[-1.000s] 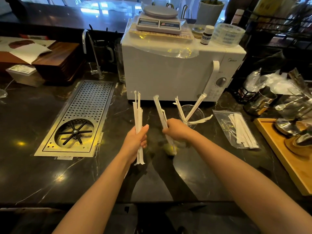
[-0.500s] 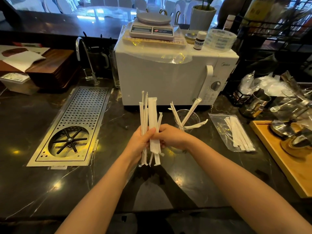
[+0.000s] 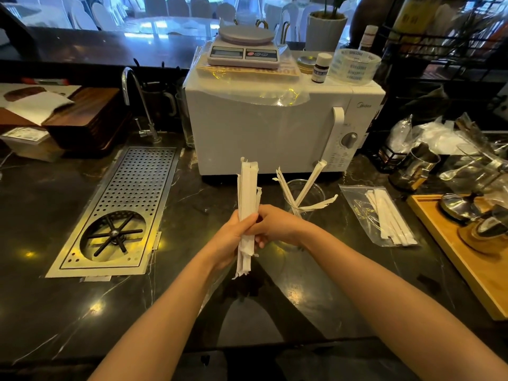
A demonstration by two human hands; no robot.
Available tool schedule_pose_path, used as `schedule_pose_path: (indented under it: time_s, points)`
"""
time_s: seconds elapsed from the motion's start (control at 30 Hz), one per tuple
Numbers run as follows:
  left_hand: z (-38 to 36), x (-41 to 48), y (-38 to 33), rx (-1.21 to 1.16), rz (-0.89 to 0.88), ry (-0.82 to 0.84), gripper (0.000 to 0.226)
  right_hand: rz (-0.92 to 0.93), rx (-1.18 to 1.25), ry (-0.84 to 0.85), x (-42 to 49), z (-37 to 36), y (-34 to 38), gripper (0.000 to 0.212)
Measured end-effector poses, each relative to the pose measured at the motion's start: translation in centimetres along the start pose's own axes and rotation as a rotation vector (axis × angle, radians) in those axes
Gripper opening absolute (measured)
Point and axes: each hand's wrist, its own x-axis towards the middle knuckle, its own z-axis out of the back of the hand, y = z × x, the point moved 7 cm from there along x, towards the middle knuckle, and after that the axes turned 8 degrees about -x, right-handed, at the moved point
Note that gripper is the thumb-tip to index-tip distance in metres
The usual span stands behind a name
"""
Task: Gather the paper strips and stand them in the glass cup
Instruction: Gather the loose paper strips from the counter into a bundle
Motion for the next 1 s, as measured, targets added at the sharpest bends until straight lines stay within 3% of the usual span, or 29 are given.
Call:
schedule_pose_path:
  time_s: [0.33,0.53,0.6,0.7,0.83,1.0]
  points:
    - [0.0,-0.5,-0.5,0.038,-0.006,-0.039,0.025,0.068,-0.301,-0.061,0.0,0.2,0.5,0.079]
    - [0.1,-0.4,-0.9,0.209,-0.083,-0.094,0.034,0.089,-0.176,-0.070,-0.9,1.5,0.7,0.086]
    - [-0.5,-0.3,-1.4,0.245,-0.155,-0.100,0.034,0.128,-0.020,-0.123,-1.1,1.9,0.9,0.077]
    - [-1.7,0.1,-2.0,0.336,-0.255,-0.101,0.030,0.198,0.216,-0.236,-1.1,2.4,1.1,0.047]
    - [-2.8,0.5,-2.0,0.359,-0.303,-0.102,0.034,0.239,0.359,-0.412,-1.4,2.8,0.8,0.015]
    - [-2.8,1.0,-1.2,0.396,-0.283,-0.086,0.041,0.232,0.376,-0.465,-1.4,2.7,-0.6,0.017]
